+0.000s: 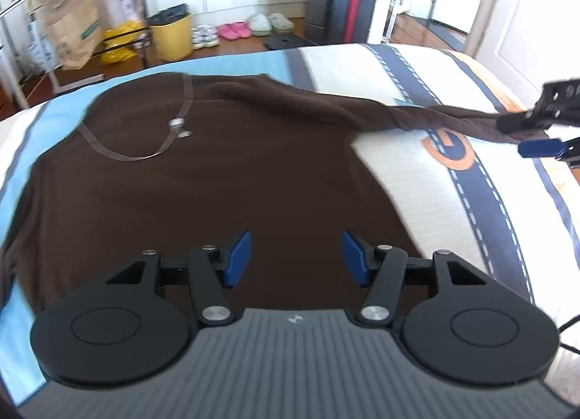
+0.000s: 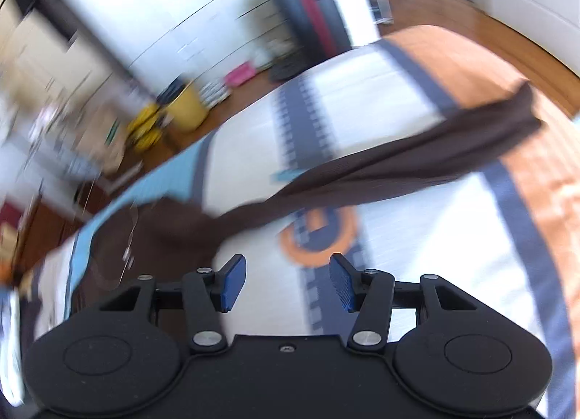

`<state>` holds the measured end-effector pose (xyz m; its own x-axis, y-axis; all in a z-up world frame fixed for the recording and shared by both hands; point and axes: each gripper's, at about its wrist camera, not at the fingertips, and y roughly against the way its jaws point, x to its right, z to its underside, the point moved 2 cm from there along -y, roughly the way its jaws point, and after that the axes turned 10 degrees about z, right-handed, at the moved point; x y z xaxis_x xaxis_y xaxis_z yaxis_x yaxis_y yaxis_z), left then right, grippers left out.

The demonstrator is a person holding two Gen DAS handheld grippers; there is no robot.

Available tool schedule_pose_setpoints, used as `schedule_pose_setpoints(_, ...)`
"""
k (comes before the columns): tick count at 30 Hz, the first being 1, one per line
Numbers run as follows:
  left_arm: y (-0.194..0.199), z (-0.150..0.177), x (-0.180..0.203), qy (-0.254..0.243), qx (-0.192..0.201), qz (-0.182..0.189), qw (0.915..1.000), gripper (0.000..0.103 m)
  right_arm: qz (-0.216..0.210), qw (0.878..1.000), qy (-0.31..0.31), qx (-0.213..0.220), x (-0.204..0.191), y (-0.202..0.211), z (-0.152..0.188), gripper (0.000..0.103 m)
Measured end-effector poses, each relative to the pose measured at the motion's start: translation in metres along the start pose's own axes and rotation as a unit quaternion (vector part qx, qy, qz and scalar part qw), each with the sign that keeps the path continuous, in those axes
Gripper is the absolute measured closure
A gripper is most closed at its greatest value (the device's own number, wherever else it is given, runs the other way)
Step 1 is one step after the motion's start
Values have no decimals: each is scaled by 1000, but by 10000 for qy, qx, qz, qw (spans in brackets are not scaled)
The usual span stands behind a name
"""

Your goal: Fold clothes

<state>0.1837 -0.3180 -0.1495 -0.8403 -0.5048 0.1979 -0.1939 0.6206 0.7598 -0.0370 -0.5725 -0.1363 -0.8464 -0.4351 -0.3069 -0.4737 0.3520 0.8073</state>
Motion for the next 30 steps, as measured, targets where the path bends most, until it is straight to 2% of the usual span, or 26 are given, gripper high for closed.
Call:
schedule_pose_setpoints(3,-26,-8,12,-139,12,43,9999,47,357,9991,-206,122,27,-12,-14,46)
schedule_pose_setpoints(7,-62,-19,25,-374,-19,-268,9989,46,713,9954,-622,-123,57,-47,-28,46)
schedule_pose_setpoints(11,-87,-35,32,-569,112,-554,9968,44,521,9858,-1566,-312,75,-74,-36,46)
schedule_pose_setpoints(14,-98,-48,34,-541,210,-491,9971,43,362,9711,-2351,-209,79,-91,-39,43)
schedule_pose_setpoints(15,-101,-51,34,-510,205,-428,9976,44,404,9716,-2330,-65,74,-93,-40,47)
schedule_pose_setpoints(16,-103,-53,34,-495,202,-401,9978,47,463,9737,-2229,120,68,-92,-41,77)
schedule_pose_setpoints(17,-105,-53,34,-505,191,-429,9976,61,513,9773,-2042,239,60,-92,-42,96)
schedule_pose_setpoints(18,-104,-53,34,-503,192,-442,9976,75,520,9796,-1906,374,54,-88,-44,96)
schedule_pose_setpoints(19,-102,-53,33,-486,207,-426,9977,76,508,9804,-1824,539,49,-82,-46,97)
schedule_pose_setpoints(24,-92,-50,29,-374,345,-341,9981,76,492,9784,-1283,1545,33,-33,-59,97)
schedule_pose_setpoints(26,-92,-49,26,-355,400,-287,9982,74,551,9770,-1002,1797,23,-20,-64,96)
schedule_pose_setpoints(29,-96,-48,21,-289,320,-289,9987,73,1011,9732,-433,2020,5,-31,-74,95)
schedule_pose_setpoints(30,-97,-49,20,-247,308,-251,9989,73,1189,9697,-318,2110,0,-36,-74,90)
